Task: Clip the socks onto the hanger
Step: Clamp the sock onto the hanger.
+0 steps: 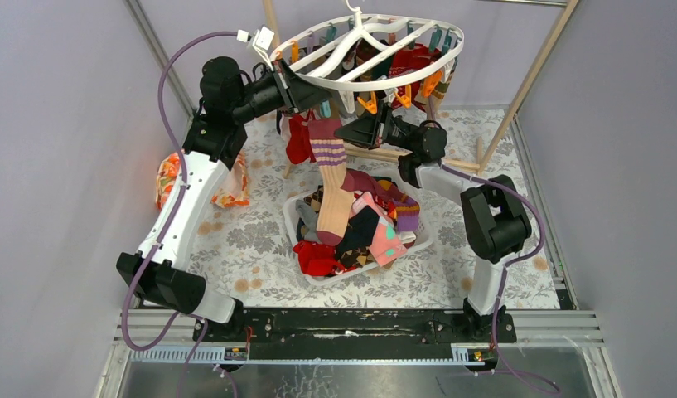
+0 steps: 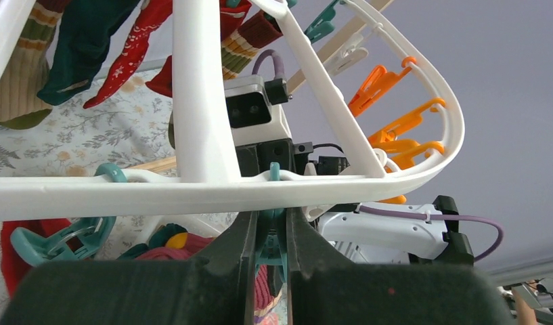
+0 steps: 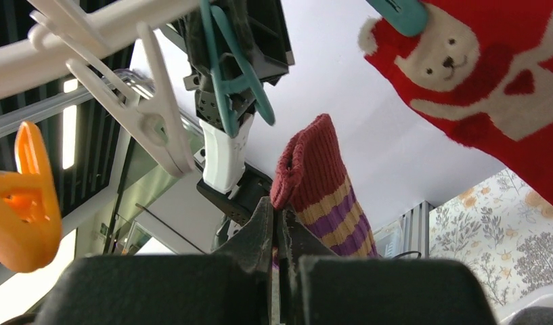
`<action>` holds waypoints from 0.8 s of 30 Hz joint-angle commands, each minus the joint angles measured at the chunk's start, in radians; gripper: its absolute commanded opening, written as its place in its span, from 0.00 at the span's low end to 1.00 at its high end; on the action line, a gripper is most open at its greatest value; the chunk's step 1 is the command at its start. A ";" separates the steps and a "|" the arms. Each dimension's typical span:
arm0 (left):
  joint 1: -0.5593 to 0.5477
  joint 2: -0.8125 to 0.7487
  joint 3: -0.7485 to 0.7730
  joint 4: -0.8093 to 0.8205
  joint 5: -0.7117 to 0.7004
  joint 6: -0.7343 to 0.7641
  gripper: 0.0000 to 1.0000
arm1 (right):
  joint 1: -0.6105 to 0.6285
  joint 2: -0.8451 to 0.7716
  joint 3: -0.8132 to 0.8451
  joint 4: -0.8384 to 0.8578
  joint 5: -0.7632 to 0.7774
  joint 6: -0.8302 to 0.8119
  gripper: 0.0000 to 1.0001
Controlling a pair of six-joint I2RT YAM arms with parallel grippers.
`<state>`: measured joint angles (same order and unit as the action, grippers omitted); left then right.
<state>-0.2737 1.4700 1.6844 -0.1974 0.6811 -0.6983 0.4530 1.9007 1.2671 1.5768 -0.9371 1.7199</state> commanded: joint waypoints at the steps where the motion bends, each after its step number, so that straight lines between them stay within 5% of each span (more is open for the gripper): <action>1: 0.005 -0.023 -0.018 0.057 0.081 -0.037 0.00 | 0.015 -0.003 0.085 0.144 -0.021 0.026 0.00; 24: 0.015 -0.019 -0.011 0.049 0.105 -0.014 0.00 | 0.021 -0.001 0.152 0.144 -0.088 0.033 0.00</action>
<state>-0.2661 1.4704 1.6749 -0.1650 0.7269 -0.7250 0.4637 1.9327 1.3716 1.5806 -1.0084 1.7557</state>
